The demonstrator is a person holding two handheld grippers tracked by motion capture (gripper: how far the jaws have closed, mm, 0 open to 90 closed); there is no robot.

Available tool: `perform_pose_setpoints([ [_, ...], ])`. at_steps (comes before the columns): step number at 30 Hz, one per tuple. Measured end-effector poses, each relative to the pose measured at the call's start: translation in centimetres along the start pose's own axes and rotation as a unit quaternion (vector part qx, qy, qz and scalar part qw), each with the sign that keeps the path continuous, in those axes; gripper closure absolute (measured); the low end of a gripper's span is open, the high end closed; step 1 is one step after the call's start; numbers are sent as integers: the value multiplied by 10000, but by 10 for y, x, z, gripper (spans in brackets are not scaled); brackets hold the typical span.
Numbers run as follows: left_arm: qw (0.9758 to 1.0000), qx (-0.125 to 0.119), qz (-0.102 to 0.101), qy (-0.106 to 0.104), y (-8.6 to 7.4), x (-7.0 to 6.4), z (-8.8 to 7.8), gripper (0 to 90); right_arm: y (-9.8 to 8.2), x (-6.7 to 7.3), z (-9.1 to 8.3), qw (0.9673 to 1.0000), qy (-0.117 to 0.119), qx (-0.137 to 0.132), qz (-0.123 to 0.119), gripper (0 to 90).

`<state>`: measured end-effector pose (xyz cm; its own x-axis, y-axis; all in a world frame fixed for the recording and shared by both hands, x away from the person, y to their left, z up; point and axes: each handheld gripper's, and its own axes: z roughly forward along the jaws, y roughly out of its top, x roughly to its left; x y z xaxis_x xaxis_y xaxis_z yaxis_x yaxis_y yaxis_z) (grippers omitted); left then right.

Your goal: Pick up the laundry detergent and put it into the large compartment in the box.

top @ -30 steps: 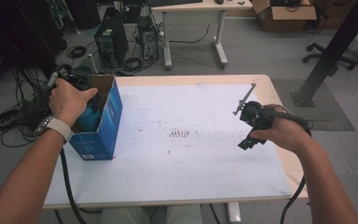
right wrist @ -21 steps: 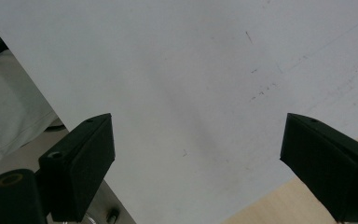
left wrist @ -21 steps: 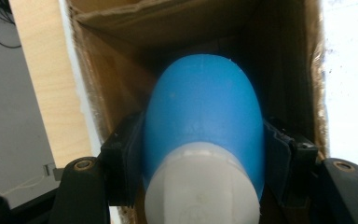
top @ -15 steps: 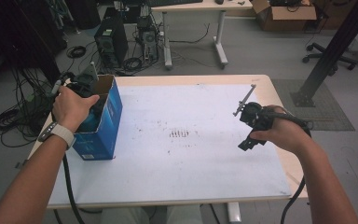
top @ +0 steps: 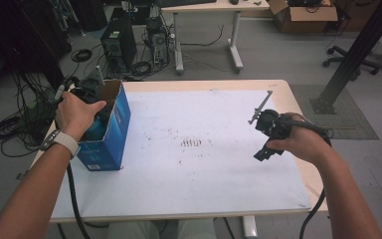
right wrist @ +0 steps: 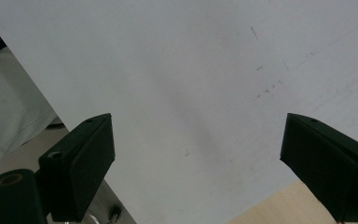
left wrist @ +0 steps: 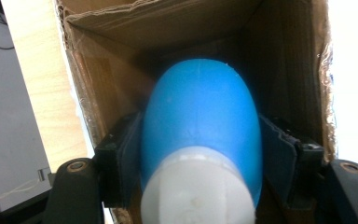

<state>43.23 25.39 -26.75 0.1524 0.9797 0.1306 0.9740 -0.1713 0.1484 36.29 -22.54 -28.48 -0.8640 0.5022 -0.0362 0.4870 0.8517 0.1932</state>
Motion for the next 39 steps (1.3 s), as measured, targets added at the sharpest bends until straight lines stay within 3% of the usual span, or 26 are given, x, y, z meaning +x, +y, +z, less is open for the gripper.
perform_pose_setpoints([
  [24,9999,-91,70,6,0,-2,-11,265,0,2,0,10000,9,9,-3,98],
  [39,9995,-279,128,120,-4,-5,-36,209,-4,5,-6,10000,-36,-42,-9,98],
])
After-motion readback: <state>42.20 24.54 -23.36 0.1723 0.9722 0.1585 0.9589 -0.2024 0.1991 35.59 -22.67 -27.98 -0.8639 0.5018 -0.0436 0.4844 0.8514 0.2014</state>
